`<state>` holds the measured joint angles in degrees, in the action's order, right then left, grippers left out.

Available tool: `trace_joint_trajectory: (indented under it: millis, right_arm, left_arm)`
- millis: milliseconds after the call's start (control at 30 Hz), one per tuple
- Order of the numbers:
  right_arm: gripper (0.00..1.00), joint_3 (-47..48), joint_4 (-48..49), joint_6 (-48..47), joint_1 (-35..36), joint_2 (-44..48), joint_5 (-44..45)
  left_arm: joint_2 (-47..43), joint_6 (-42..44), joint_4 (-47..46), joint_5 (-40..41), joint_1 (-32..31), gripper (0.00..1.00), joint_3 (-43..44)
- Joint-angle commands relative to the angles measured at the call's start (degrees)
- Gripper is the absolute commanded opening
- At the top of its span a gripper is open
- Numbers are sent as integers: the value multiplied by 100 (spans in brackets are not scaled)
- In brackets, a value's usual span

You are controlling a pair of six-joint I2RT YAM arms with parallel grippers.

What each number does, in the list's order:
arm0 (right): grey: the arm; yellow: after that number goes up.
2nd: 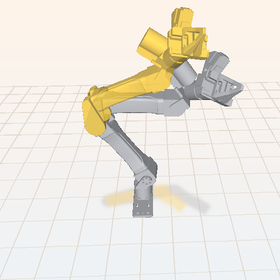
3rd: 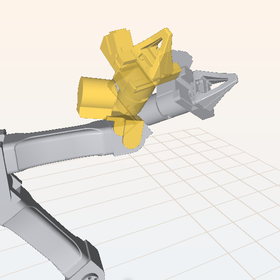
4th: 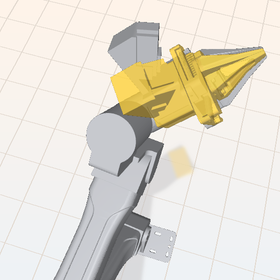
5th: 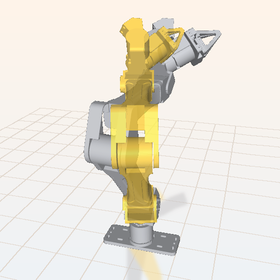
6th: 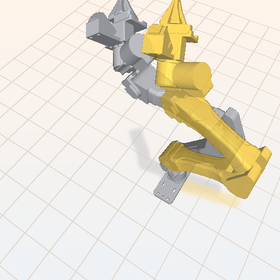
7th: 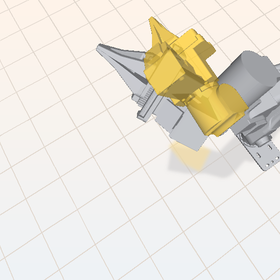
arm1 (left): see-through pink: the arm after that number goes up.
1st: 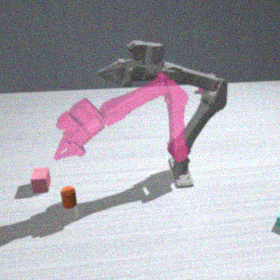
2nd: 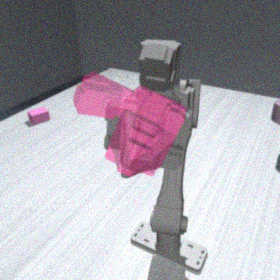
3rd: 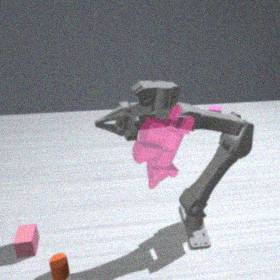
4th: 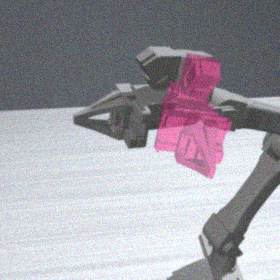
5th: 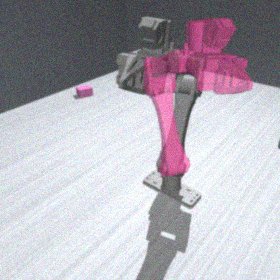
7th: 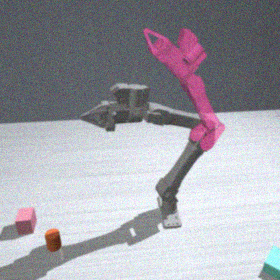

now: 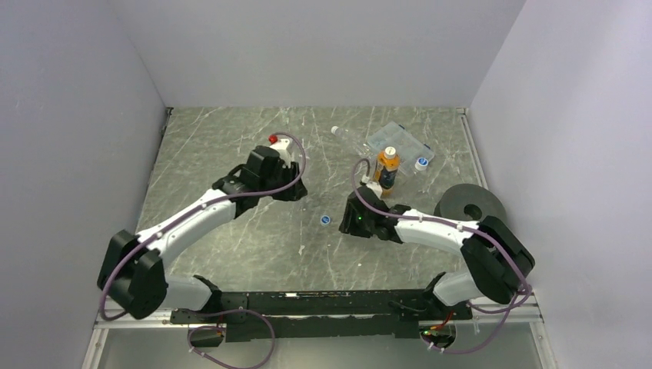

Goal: Screw on the bottle caps
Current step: Screw the bottle cap onto the plastic bottle.

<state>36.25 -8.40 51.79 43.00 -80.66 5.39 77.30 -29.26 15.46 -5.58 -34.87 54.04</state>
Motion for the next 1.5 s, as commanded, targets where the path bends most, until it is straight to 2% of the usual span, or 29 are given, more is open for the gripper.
trace_joint_trajectory:
  millis: [0, 133, 167, 200, 333, 433, 533, 700, 933, 1267, 1467]
  right_arm:
    - [52, 856, -956, -808, 358, 91, 866]
    - [74, 1487, -1266, -1180, 616, -227, 1129]
    - [95, 1603, -1336, -1233, 638, -310, 1153]
    - [99, 1711, -1365, -1299, 639, -406, 1137]
    - [100, 2029, -1416, -1539, 639, -719, 1092]
    - [100, 2219, -1424, -1710, 639, -907, 983]
    - [94, 2422, -1459, -1846, 639, -1140, 823]
    - [73, 2725, -1538, -1949, 650, -1516, 727]
    - [67, 3074, -1783, -1838, 861, -1950, 848]
    - [53, 3356, -1875, -1786, 920, -2416, 970]
    - [48, 3422, -1884, -1778, 920, -2541, 1017]
  left_arm:
    - [-680, 1920, 496, -782, 118, 0, 417]
    - [-1425, 3033, 656, -779, 147, 0, 341]
    - [-1640, 3234, 570, -643, 154, 0, 237]
    - [-1858, 3426, 432, -554, 168, 0, 114]
    - [-2547, 4101, -3, -594, 191, 0, -260]
    - [-2789, 4455, 85, -929, 191, 0, -269]
    - [-2946, 4638, 139, -1305, 190, 0, -253]
    - [-3234, 4671, -127, -1610, 185, 0, -462]
    - [-3365, 4644, -73, -1606, 191, 0, -541]
    - [-3455, 4652, -17, -1577, 189, 0, -585]
    - [-3487, 4652, -10, -1582, 188, 0, -614]
